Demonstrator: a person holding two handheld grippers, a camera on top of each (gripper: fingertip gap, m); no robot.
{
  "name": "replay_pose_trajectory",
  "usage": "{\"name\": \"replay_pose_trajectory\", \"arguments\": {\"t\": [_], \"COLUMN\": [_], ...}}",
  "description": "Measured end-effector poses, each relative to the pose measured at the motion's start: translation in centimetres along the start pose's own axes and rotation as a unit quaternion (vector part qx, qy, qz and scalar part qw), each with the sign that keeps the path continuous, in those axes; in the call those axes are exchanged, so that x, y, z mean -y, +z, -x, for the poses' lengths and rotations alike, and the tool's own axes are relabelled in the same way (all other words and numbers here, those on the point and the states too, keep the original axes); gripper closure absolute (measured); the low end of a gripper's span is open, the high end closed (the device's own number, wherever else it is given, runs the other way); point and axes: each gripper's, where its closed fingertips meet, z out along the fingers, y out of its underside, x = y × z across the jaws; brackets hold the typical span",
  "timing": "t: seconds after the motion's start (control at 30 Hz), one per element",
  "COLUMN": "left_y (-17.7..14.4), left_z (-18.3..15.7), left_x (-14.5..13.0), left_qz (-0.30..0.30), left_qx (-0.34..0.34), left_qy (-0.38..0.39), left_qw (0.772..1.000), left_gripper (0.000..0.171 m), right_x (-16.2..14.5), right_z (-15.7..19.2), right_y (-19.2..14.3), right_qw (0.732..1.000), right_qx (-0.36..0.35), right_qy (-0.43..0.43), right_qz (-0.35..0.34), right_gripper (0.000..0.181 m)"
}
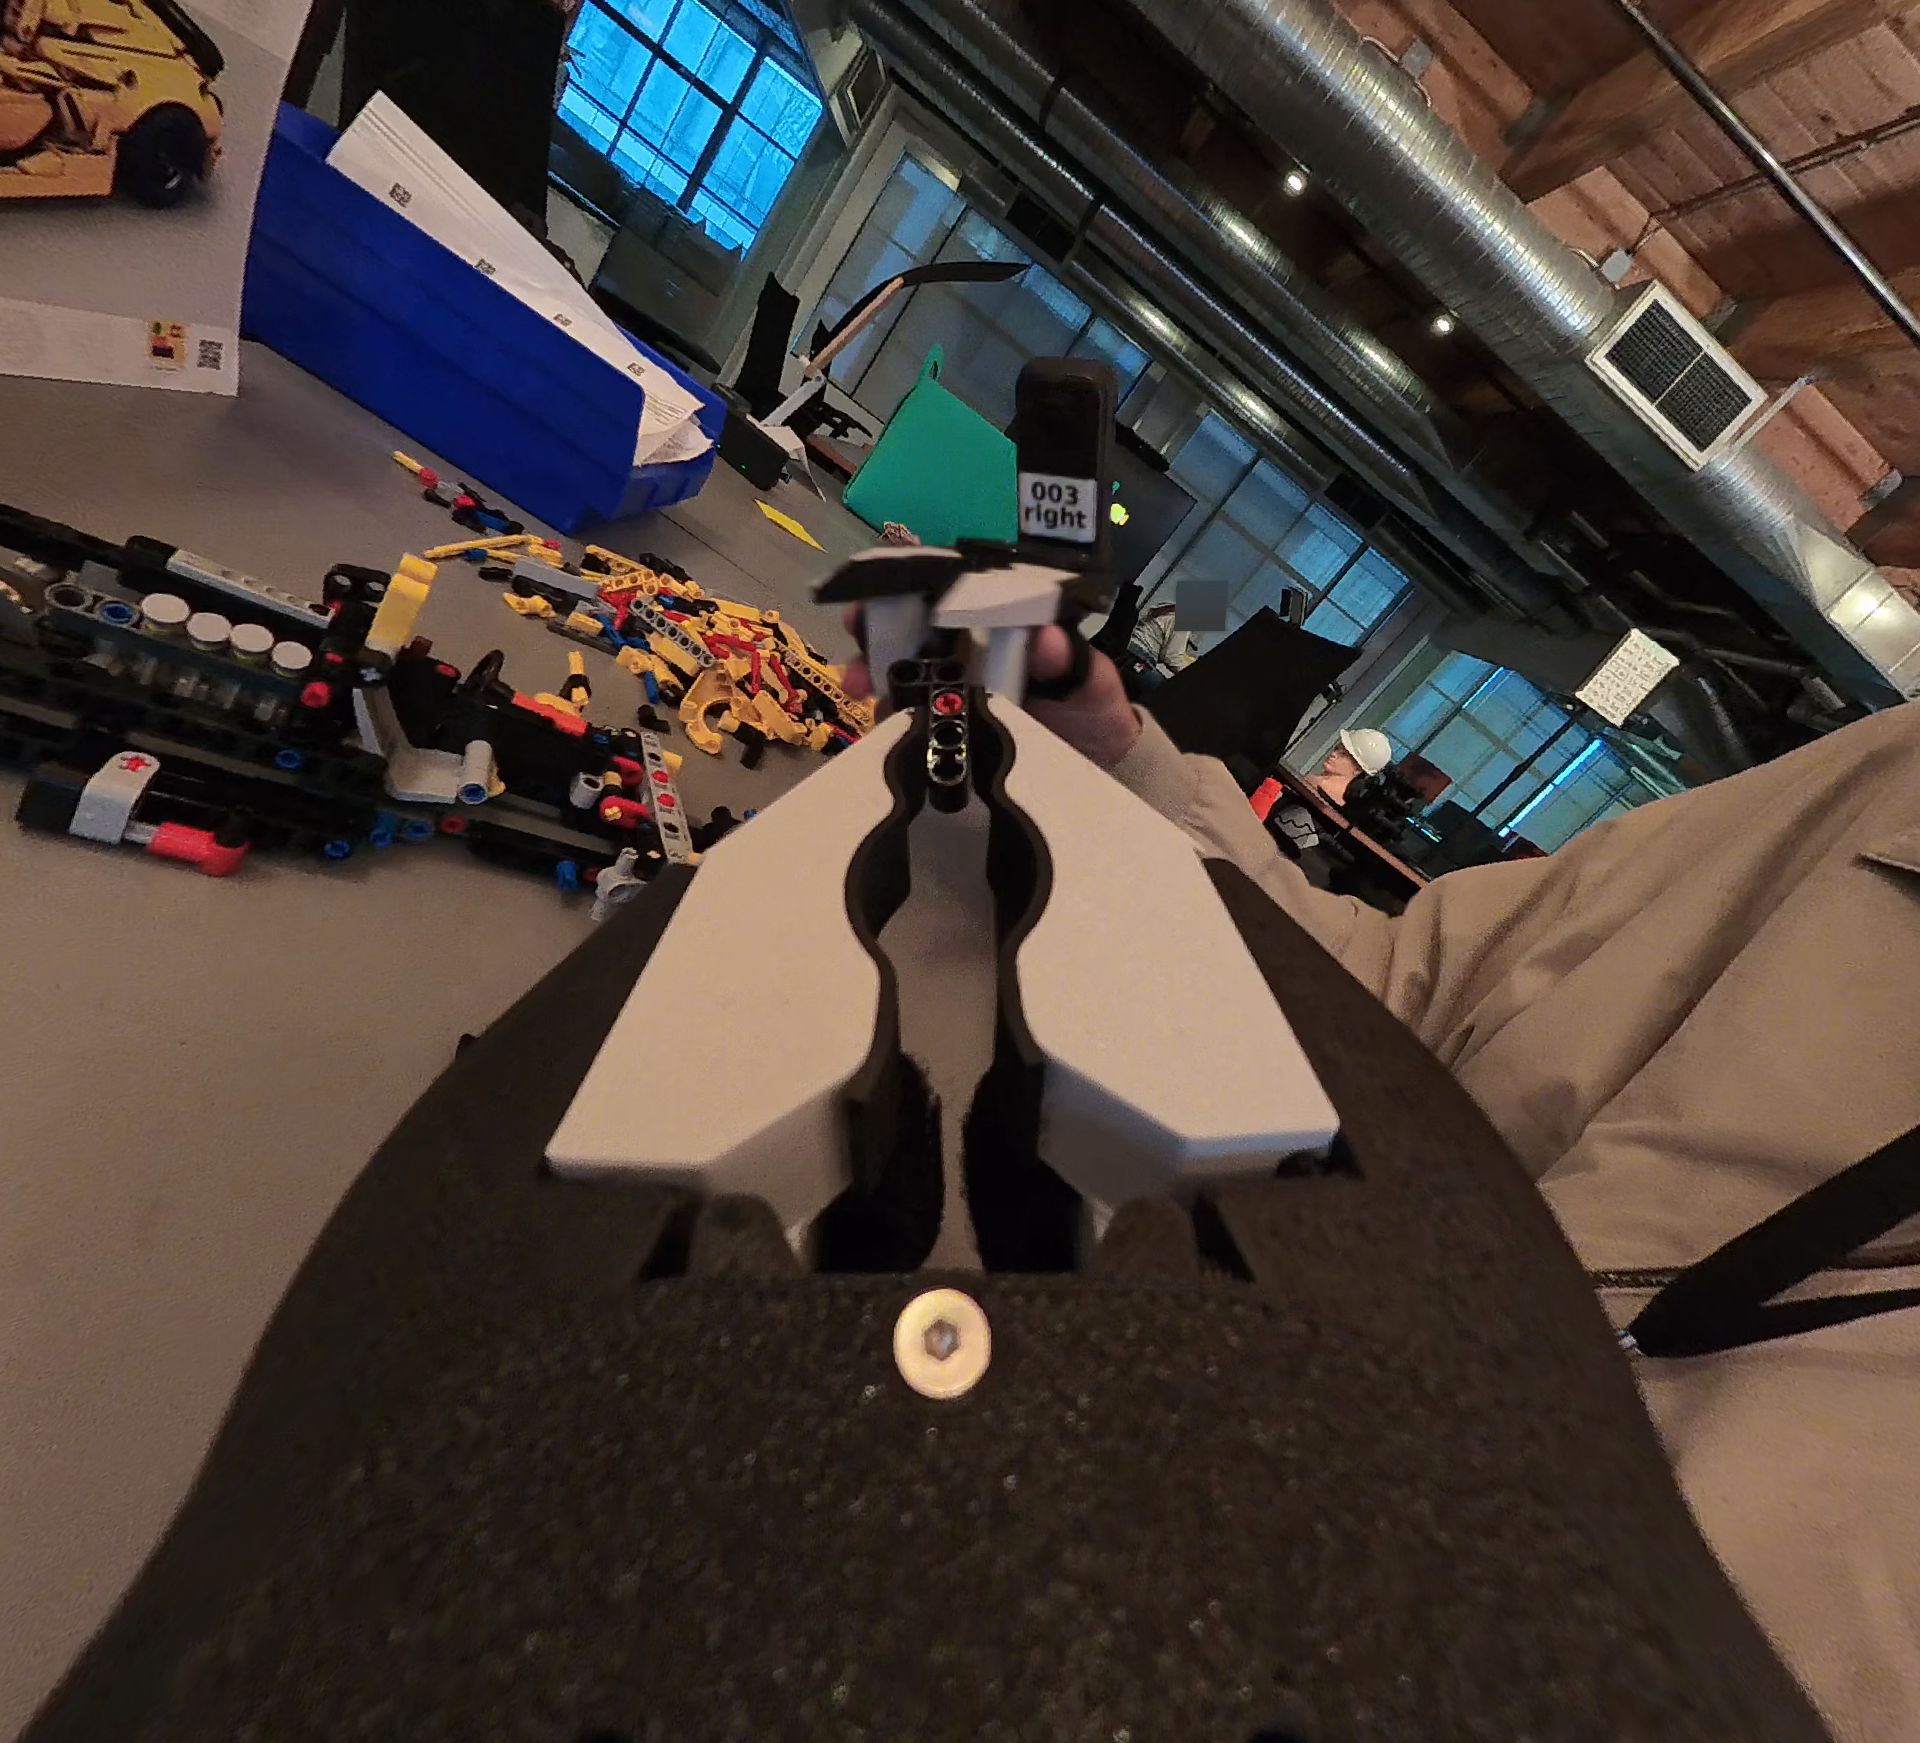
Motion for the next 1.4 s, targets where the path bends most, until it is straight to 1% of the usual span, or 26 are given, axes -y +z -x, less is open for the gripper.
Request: {"name": "replay_pose_trajectory", "arguments": {"t": [0.03, 0.1, 0.17, 0.2, 0.27, 0.37, 0.4, 0.53, 0.67, 0.7, 0.73, 0.77, 0.8, 0.83, 0.87, 0.93, 0.97, 1.0, 1.03, 1.1, 1.13, 1.17, 1.23, 1.27, 1.33, 1.4], "left_y": [0.0, 0.0, 0.1, 0.1, 0.3, 0.7, 0.7, 0.7, 0.9, 0.1, -2.6, -6.4, -9.4, -9.6, -8.1, -4.4, -2.9, -2.1, -1.3, -0.3, 0.2, 0.6, 1.4, 1.8, 2.5, 3.3], "left_z": [0.0, 0.0, -0.4, -0.5, -0.9, -0.8, -0.9, -0.9, -0.9, -0.5, 0.8, 2.4, 3.2, 3.4, 3.5, 2.8, 2.8, 3.2, 3.5, 4.2, 4.4, 4.4, 4.1, 4.0, 3.7, 3.1], "left_x": [0.0, -0.2, -0.3, -0.5, -1.0, -1.9, -2.0, -2.3, -1.8, 0.5, 5.4, 9.5, 11.7, 11.0, 8.8, 4.7, 3.2, 2.1, 0.9, -1.3, -2.0, -2.8, -3.5, -3.6, -3.3, -3.4], "left_qz": [0.001, 0.004, 0.009, 0.015, 0.03, 0.054, 0.057, 0.069, 0.063, -0.007, -0.127, -0.214, -0.26, -0.225, -0.161, -0.059, -0.01, 0.029, 0.073, 0.144, 0.163, 0.18, 0.203, 0.211, 0.209, 0.193], "left_qx": [0.001, 0.004, -0.006, -0.009, -0.017, -0.015, -0.017, -0.004, 0.008, 0.02, 0.035, 0.043, 0.054, 0.079, 0.107, 0.093, 0.105, 0.136, 0.16, 0.194, 0.2, 0.2, 0.204, 0.21, 0.225, 0.225], "left_qy": [0.003, 0.007, 0.008, 0.009, 0.01, 0.018, 0.019, 0.043, 0.06, 0.049, 0.01, -0.031, -0.026, 0.012, 0.052, 0.078, 0.109, 0.176, 0.246, 0.325, 0.339, 0.347, 0.383, 0.409, 0.473, 0.536], "left_qw": [1.0, 1.0, 1.0, 1.0, 0.999, 0.998, 0.998, 0.997, 0.996, 0.999, 0.991, 0.975, 0.964, 0.971, 0.98, 0.991, 0.989, 0.974, 0.953, 0.914, 0.905, 0.899, 0.878, 0.863, 0.826, 0.79], "left_gripper": [0.165, 0.165, 0.165, 0.165, 0.165, 0.165, 0.165, 0.166, 0.167, 0.162, 0.166, 0.165, 0.166, 0.166, 0.165, 0.165, 0.165, 0.165, 0.165, 0.165, 0.165, 0.165, 0.165, 0.165, 0.165, 0.165], "right_x": [-0.1, -1.2, -2.8, -2.9, -2.6, -2.8, -2.8, -3.3, -3.1, -3.7, -7.7, -10.5, -9.9, -7.0, -4.9, -2.8, -2.0, -1.6, -1.9, -3.7, -4.7, -4.9, -3.9, -3.0, -1.1, -0.1], "right_z": [2.5, 6.1, 7.2, 7.5, 7.7, 8.1, 7.9, 7.8, 7.9, 7.6, 6.5, 6.7, 7.6, 7.8, 6.7, 1.5, -2.3, -6.4, -10.1, -15.0, -16.4, -16.8, -16.6, -15.7, -11.9, -6.1], "right_y": [2.1, 5.6, 8.0, 8.5, 8.7, 8.5, 8.6, 8.7, 8.7, 8.7, 8.8, 8.2, 7.9, 7.4, 6.9, 5.4, 3.5, 0.7, -2.9, -9.3, -11.5, -12.3, -13.0, -12.5, -9.2, -4.5], "right_qw": [0.998, 0.989, 0.985, 0.983, 0.981, 0.982, 0.985, 0.987, 0.982, 0.983, 0.98, 0.968, 0.969, 0.981, 0.989, 0.996, 0.991, 0.976, 0.952, 0.905, 0.89, 0.894, 0.901, 0.91, 0.949, 0.989], "right_qx": [0.058, 0.138, 0.154, 0.165, 0.175, 0.176, 0.165, 0.154, 0.173, 0.168, 0.131, 0.142, 0.16, 0.156, 0.128, 0.001, -0.087, -0.187, -0.281, -0.397, -0.425, -0.419, -0.418, -0.402, -0.308, -0.146], "right_qy": [0.028, 0.061, 0.072, 0.078, 0.088, 0.063, 0.057, 0.036, 0.069, 0.06, 0.023, 0.026, 0.035, 0.015, 0.001, -0.032, -0.045, -0.049, -0.051, -0.039, -0.032, -0.032, -0.029, -0.037, -0.055, -0.011], "right_qz": [-0.011, -0.004, 0.028, 0.028, 0.019, 0.021, 0.02, 0.03, 0.021, 0.043, 0.147, 0.205, 0.183, 0.114, 0.079, 0.084, 0.089, 0.098, 0.112, 0.148, 0.162, 0.153, 0.111, 0.095, 0.05, -0.004], "right_gripper": [0.146, 0.147, 0.147, 0.148, 0.154, 0.168, 0.177, 0.178, 0.178, 0.181, 0.178, 0.178, 0.179, 0.178, 0.179, 0.178, 0.178, 0.178, 0.178, 0.178, 0.177, 0.176, 0.153, 0.153, 0.155, 0.153]}}
